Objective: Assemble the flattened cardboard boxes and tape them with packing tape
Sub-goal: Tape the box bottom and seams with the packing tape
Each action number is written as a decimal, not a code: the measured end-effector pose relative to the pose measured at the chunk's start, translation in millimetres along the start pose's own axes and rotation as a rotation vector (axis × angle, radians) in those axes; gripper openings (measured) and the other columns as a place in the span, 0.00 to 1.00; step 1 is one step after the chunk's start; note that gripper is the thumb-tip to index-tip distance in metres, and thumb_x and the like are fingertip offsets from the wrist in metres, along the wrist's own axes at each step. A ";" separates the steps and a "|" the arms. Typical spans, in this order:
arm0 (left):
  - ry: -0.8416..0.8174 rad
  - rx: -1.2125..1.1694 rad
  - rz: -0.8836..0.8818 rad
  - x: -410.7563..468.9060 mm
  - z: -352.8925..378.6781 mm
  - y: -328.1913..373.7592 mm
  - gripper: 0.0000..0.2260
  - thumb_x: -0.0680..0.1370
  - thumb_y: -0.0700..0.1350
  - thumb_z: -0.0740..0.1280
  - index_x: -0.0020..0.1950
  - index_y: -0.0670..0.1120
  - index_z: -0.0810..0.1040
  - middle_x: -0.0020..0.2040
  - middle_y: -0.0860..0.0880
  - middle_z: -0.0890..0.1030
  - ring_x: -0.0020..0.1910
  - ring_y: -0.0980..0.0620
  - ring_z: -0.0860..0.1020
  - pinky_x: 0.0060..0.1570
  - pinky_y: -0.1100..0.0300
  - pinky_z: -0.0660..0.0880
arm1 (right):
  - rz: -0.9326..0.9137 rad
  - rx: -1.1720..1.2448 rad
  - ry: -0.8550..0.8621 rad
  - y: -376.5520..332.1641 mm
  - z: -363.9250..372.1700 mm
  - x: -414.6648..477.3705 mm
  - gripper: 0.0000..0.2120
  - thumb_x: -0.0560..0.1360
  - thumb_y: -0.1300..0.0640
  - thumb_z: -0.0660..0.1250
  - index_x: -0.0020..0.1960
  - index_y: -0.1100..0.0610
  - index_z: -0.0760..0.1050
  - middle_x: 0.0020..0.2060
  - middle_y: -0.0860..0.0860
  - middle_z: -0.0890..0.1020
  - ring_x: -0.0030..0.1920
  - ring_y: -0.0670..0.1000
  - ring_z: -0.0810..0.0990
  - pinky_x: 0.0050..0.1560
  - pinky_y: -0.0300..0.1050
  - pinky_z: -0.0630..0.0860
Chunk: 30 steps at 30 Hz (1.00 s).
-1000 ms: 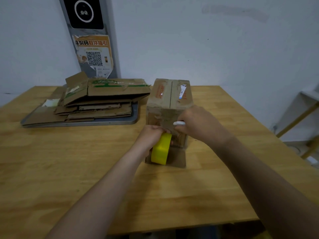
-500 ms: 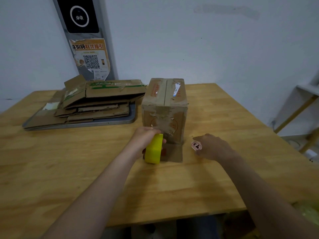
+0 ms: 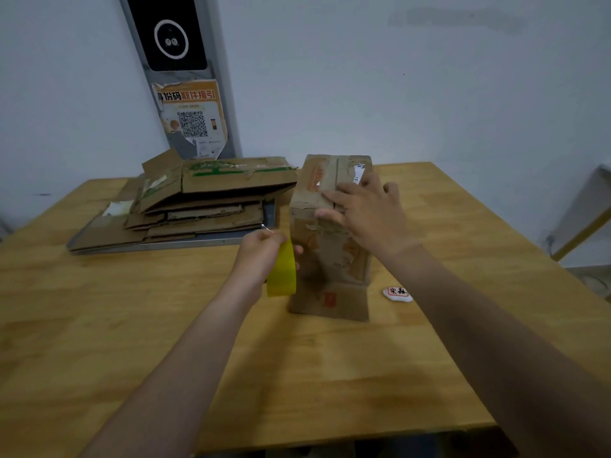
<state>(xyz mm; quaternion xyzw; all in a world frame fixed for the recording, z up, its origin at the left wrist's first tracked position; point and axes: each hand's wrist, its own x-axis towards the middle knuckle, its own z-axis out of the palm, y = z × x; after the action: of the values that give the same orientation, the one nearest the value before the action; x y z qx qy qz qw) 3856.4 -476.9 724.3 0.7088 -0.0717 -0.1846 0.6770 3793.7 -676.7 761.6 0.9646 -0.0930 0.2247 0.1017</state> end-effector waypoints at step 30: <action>0.067 0.064 0.329 -64.3 -30.5 52.1 0.11 0.79 0.41 0.72 0.55 0.55 0.79 0.45 0.55 0.87 0.41 0.55 0.85 0.37 0.59 0.78 | -0.099 0.788 0.217 -46.7 -34.5 -30.1 0.21 0.75 0.32 0.63 0.55 0.44 0.84 0.50 0.39 0.85 0.54 0.44 0.77 0.56 0.51 0.74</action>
<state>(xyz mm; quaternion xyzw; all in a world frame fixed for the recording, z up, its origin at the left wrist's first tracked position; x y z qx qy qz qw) 3815.8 -429.7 786.8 0.7144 -0.1702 -0.0451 0.6772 3763.3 -619.5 771.1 0.9037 0.0579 0.3383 -0.2558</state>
